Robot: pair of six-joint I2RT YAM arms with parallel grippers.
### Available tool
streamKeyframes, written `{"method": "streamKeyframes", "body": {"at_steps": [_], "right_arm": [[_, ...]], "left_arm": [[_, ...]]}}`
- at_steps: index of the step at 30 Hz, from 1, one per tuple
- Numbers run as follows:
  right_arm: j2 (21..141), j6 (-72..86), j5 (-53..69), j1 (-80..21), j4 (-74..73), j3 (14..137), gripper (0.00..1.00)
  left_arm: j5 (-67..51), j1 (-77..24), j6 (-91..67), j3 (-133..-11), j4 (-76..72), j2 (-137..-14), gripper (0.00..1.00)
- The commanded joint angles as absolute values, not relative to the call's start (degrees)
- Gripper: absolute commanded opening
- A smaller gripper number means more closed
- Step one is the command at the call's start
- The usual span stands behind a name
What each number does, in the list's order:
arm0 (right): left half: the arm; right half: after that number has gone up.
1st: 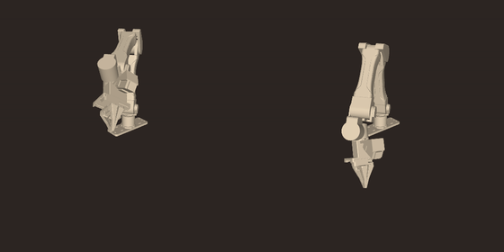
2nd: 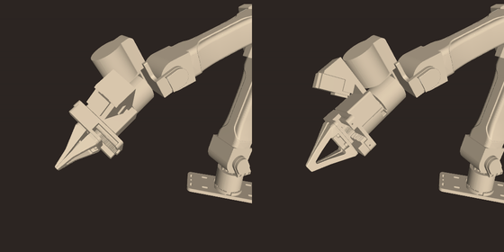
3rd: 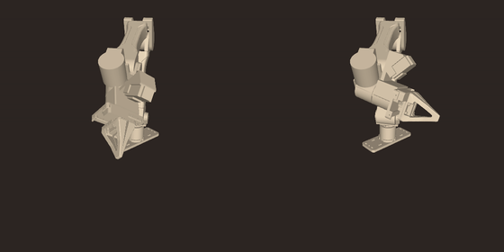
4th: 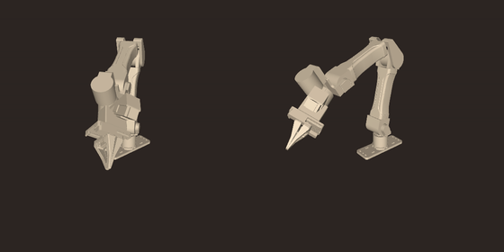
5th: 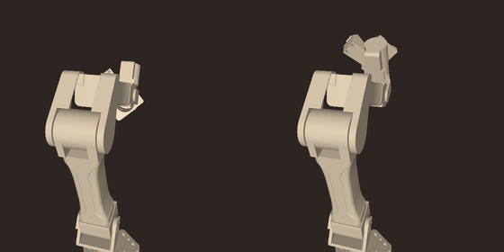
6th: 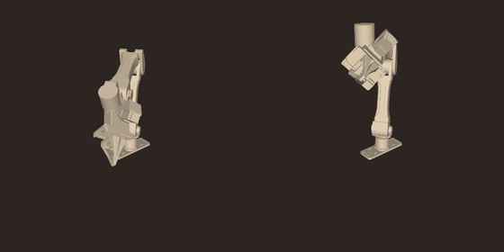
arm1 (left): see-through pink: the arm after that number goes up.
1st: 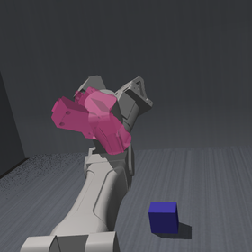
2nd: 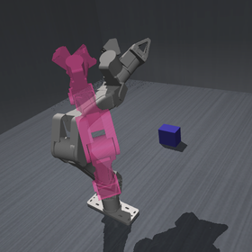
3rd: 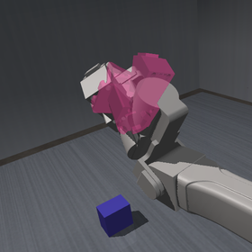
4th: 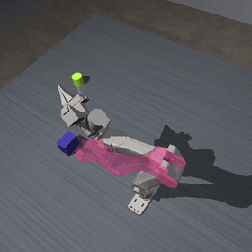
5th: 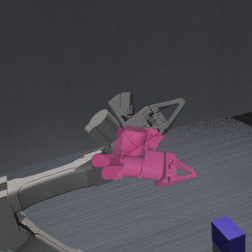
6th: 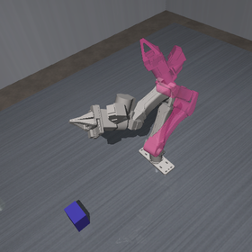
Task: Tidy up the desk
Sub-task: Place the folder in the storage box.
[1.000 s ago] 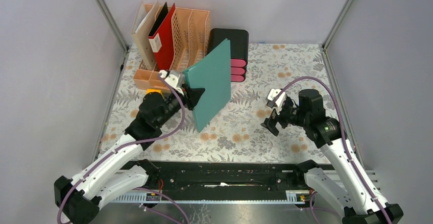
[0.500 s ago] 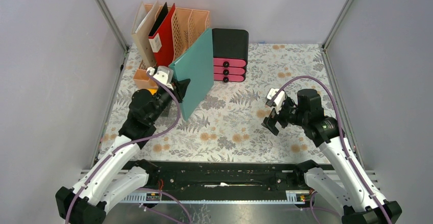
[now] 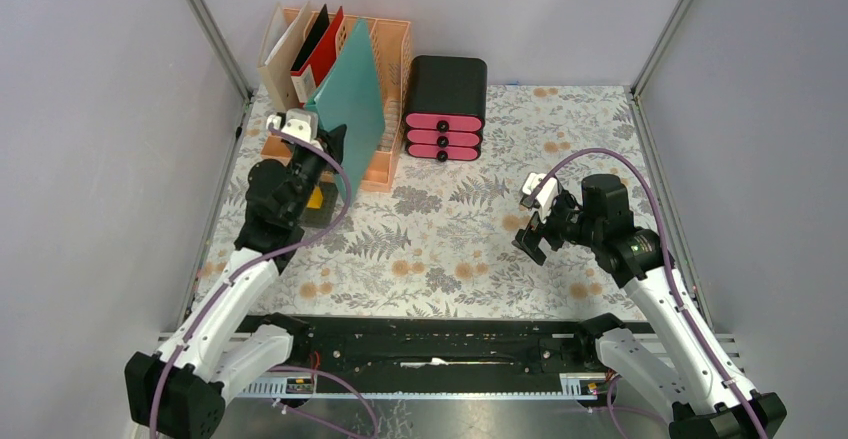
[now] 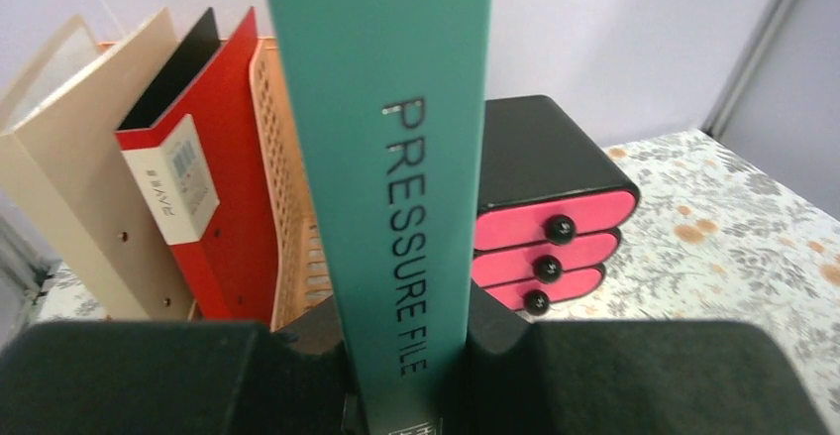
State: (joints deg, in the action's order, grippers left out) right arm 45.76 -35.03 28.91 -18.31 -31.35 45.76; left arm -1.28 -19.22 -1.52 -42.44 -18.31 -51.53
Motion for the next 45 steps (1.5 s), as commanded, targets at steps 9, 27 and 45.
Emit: {"method": "streamKeyframes", "body": {"at_steps": [9,27,45], "right_arm": [[45.61,-35.16,27.87,-17.85,-29.75,45.50,1.00],[45.71,-35.28,27.95,-17.92,-29.75,45.40,1.00],[46.32,-35.53,27.78,-17.93,-29.99,45.41,1.00]], "left_arm": [[-1.20,-11.83,-0.60,-52.37,-30.03,-60.94,0.00],[-10.20,-7.40,4.17,-63.11,-34.69,-77.04,0.00],[-17.92,-4.42,0.11,-67.34,-43.78,-88.16,0.00]]}}
